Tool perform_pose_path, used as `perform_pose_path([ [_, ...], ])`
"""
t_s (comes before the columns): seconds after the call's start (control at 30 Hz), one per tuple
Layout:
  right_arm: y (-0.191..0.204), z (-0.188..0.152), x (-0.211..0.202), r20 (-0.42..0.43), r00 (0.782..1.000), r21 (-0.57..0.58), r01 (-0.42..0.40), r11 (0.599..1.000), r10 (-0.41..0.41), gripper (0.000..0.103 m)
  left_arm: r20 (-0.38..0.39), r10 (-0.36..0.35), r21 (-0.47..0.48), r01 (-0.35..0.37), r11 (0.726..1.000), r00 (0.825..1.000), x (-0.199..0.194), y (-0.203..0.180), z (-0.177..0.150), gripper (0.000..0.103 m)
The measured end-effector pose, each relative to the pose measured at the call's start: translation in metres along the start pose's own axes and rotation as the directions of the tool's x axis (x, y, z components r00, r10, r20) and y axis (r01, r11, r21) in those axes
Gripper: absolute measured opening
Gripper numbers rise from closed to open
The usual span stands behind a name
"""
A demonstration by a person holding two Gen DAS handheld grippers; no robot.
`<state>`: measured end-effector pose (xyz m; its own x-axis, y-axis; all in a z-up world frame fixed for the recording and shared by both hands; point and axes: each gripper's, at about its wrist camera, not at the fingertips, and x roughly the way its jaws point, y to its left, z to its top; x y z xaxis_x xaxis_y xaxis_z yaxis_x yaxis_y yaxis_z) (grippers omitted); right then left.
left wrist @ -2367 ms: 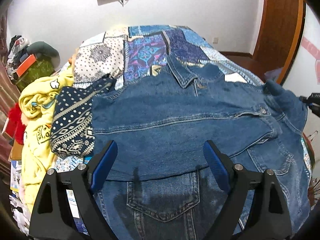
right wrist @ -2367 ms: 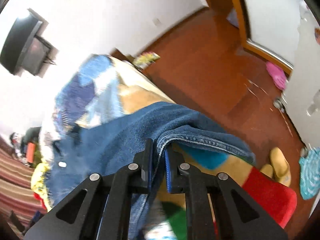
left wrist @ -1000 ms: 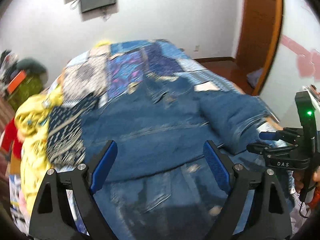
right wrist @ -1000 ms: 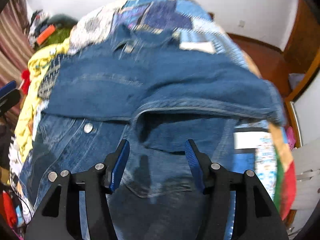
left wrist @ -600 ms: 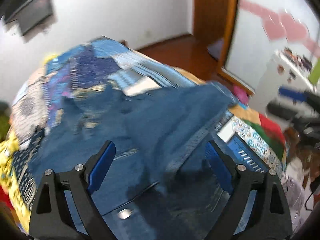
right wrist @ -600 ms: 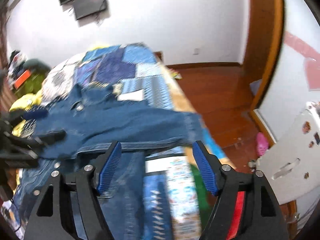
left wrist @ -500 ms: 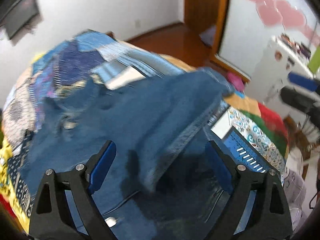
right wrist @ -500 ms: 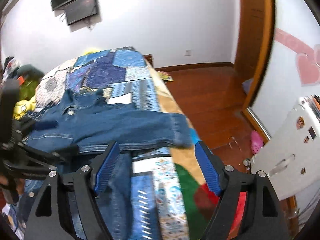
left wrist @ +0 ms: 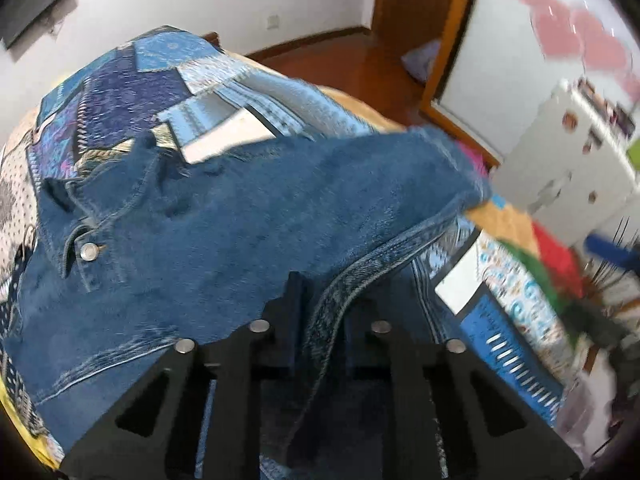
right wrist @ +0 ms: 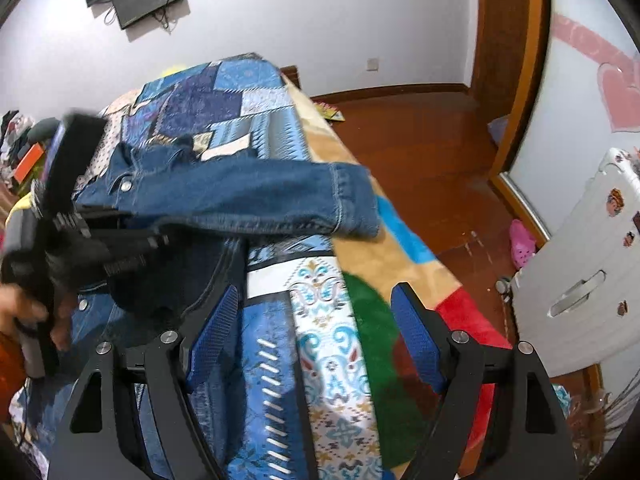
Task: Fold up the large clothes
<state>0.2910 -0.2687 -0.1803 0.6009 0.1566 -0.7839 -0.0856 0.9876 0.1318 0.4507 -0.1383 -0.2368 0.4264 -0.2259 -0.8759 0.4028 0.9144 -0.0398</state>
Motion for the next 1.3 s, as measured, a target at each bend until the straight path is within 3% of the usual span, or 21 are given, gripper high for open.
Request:
perform_pose_path([
  [0.17,0.019,0.002,-0.001,0.001,1.000,-0.037,-0.029,0.999,0.029,0.076,0.109,0.035,-0.060,-0.029,0.998,0.993,-0.046,0.025,0.006,0.012],
  [0.3,0.036,0.005,-0.001,0.014,0.999,-0.081,-0.029,0.996,0.031,0.076,0.202,0.070,-0.125,-0.045,0.991,0.977,-0.090,0.055,0.005,0.010],
  [0.43,0.055,0.007,0.004,0.009,0.999,-0.126,-0.038,0.991,0.039,0.076,0.243,0.090,-0.178,-0.047,0.983,0.966,-0.117,0.081,-0.011,0.009],
  [0.53,0.067,0.005,0.011,-0.004,0.999,-0.155,-0.037,0.987,0.037,0.076,0.231,0.100,-0.212,-0.050,0.976,0.968,-0.120,0.099,-0.034,0.009],
  [0.67,0.079,0.000,0.031,-0.050,0.999,-0.199,-0.020,0.980,0.010,0.076,0.142,0.098,-0.244,-0.061,0.968,0.985,-0.100,0.119,-0.074,0.010],
  [0.73,0.084,-0.005,0.043,-0.090,0.996,-0.216,-0.014,0.976,-0.006,0.076,0.096,0.092,-0.263,-0.064,0.963,0.991,-0.088,0.126,-0.092,0.017],
  [0.8,0.084,-0.010,0.056,-0.135,0.991,-0.223,-0.027,0.975,-0.003,0.076,0.042,0.106,-0.272,-0.091,0.958,0.994,-0.075,0.131,-0.110,0.041],
  [0.9,0.082,-0.015,0.067,-0.179,0.984,-0.222,-0.035,0.975,-0.006,0.082,-0.002,0.163,-0.251,-0.158,0.955,0.987,-0.064,0.131,-0.127,0.063],
  [1.0,0.080,-0.017,0.069,-0.203,0.979,-0.205,-0.046,0.978,0.003,0.085,-0.052,0.202,-0.190,-0.208,0.960,0.978,-0.055,0.125,-0.132,0.064],
  [1.1,0.076,-0.016,0.068,-0.215,0.977,-0.182,-0.056,0.982,0.016,0.085,-0.050,0.269,-0.101,-0.273,0.957,0.962,-0.060,0.108,-0.124,0.064],
  [1.17,0.074,-0.016,0.064,-0.213,0.977,-0.174,-0.055,0.983,0.017,0.085,-0.009,0.280,-0.047,-0.280,0.959,0.960,-0.070,0.093,-0.115,0.066],
  [1.3,0.073,-0.017,0.051,-0.185,0.983,-0.191,-0.041,0.981,0.005,0.085,0.091,0.262,0.031,-0.266,0.963,0.961,-0.084,0.063,-0.093,0.082],
])
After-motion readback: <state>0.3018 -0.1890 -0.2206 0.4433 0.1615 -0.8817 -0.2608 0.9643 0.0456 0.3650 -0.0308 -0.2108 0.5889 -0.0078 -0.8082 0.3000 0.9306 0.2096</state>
